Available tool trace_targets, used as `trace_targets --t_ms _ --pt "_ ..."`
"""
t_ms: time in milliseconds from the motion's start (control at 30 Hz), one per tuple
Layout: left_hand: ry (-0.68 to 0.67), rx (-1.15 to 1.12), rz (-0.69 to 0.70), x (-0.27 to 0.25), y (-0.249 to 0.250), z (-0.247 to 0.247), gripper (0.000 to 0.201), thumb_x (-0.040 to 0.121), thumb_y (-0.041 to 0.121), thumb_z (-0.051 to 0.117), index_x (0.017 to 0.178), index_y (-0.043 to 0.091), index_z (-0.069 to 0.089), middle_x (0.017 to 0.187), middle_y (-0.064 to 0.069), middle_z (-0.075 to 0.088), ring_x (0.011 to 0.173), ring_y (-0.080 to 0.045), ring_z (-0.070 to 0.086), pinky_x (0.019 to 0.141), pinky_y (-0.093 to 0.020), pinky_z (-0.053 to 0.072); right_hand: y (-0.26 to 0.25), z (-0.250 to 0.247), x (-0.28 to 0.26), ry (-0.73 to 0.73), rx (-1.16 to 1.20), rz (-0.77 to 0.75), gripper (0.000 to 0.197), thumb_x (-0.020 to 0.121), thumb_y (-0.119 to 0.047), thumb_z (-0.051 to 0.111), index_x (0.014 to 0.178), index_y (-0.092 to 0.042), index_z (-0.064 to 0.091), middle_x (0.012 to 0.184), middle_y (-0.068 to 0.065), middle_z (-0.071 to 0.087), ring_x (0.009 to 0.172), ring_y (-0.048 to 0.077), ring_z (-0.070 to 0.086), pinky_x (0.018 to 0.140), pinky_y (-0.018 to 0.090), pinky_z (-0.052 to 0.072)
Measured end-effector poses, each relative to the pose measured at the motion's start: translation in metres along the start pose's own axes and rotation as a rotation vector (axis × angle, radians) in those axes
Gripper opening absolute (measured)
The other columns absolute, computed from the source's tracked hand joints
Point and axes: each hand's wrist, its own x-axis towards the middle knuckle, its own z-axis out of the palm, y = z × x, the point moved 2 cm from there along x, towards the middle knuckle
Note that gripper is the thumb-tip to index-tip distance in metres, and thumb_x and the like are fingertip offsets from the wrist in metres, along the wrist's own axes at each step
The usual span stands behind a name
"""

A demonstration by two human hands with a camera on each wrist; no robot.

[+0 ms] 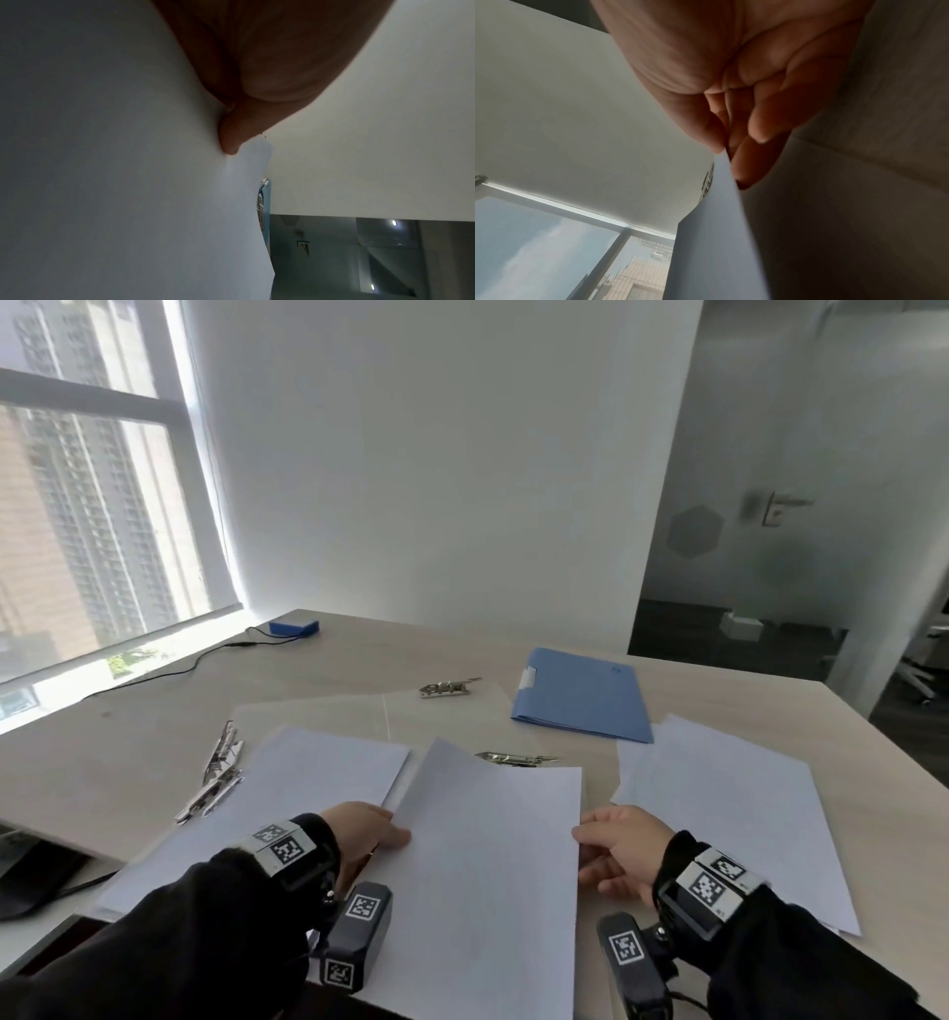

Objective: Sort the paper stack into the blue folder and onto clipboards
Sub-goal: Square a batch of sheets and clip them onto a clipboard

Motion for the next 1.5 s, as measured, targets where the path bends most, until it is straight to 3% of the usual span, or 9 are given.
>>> trace_targets --t_ms 133,267,433,667,867,967,1100,1300,1500 --pt "0.008 0.081 0.016 0.003 0.006 0.008 0.049 0.081 0.016 0.072 0.125 0.0 0.057 0.126 -0.019 0.062 0.111 -0.03 0.062 0.101 -0.041 0.049 0.0 -0.005 0.004 0.039 0.0 0.014 0.02 0.09 -0.013 0.063 0.109 -0.006 0.064 0.07 0.011 0.071 0.05 0.019 0.064 0.035 0.022 0.045" --pt "-0.016 0.072 0.019 0.006 0.011 0.012 0.047 0.08 0.02 0.073 0.12 0.0 0.061 0.117 -0.02 0.066 0.112 -0.035 0.063 0.098 -0.046 0.051 0.0 -0.008 0.005 0.071 0.034 0.011 0.022 0.09 -0.017 0.064 0.111 -0.01 0.063 0.077 0.012 0.073 0.055 0.021 0.066 0.04 0.023 0.048" --pt "-0.104 -0.1 -0.009 -0.001 0.021 0.013 0.02 0.09 0.018 0.062 0.103 0.003 0.064 0.086 -0.012 0.068 0.059 -0.026 0.067 0.051 -0.029 0.054 -0.005 -0.012 0.004 0.119 0.137 -0.014 0.025 0.088 -0.026 0.064 0.11 -0.016 0.06 0.093 0.016 0.077 0.067 0.025 0.069 0.053 0.029 0.053" --pt "-0.057 -0.071 0.078 0.017 0.025 0.007 0.016 0.083 0.031 0.065 0.094 0.019 0.067 0.11 -0.007 0.066 0.09 -0.02 0.062 0.069 -0.031 0.05 -0.016 -0.009 0.001 0.16 0.233 -0.06 0.02 0.092 -0.03 0.059 0.111 -0.025 0.058 0.11 0.008 0.07 0.092 0.026 0.07 0.075 0.038 0.053" --pt "-0.011 -0.076 0.106 0.022 0.025 0.011 0.013 0.087 0.024 0.064 0.075 0.024 0.059 0.099 -0.008 0.053 0.09 -0.021 0.049 0.066 -0.031 0.041 -0.022 -0.002 0.001 0.143 0.146 -0.062 0.029 0.09 -0.034 0.059 0.119 -0.03 0.058 0.117 0.0 0.068 0.108 0.019 0.063 0.075 0.034 0.05" --pt "0.02 -0.094 0.1 0.025 0.023 0.008 0.002 0.086 0.026 0.065 0.085 0.026 0.063 0.101 -0.008 0.058 0.091 -0.023 0.054 0.067 -0.03 0.041 -0.023 -0.001 0.002 0.143 0.127 -0.053 0.029 0.091 -0.033 0.058 0.119 -0.029 0.058 0.118 0.002 0.067 0.11 0.02 0.062 0.07 0.031 0.05" --pt "0.04 -0.117 0.109 0.03 0.018 0.006 0.036 0.084 0.028 0.067 0.119 0.022 0.063 0.108 -0.005 0.065 0.106 -0.019 0.061 0.067 -0.027 0.046 -0.024 -0.002 0.009 0.152 0.139 -0.047 0.024 0.09 -0.034 0.059 0.114 -0.03 0.061 0.117 0.001 0.068 0.105 0.02 0.063 0.067 0.031 0.05" --pt "0.044 -0.145 0.137 0.032 0.009 0.006 0.041 0.085 0.027 0.066 0.125 0.022 0.062 0.107 -0.002 0.066 0.103 -0.017 0.062 0.072 -0.028 0.047 -0.034 -0.002 0.03 0.232 0.225 -0.126 0.018 0.091 -0.019 0.056 0.107 -0.022 0.064 0.119 0.012 0.062 0.101 0.025 0.06 0.071 0.037 0.052" --pt "0.018 -0.182 0.146 0.035 0.005 0.005 0.046 0.082 0.03 0.068 0.127 0.024 0.062 0.109 0.0 0.066 0.104 -0.015 0.06 0.076 -0.028 0.046 -0.05 0.017 0.054 0.142 0.557 -0.005 0.034 0.098 -0.02 0.049 0.129 -0.008 0.05 0.143 0.019 0.048 0.129 0.034 0.049 0.103 0.048 0.045"
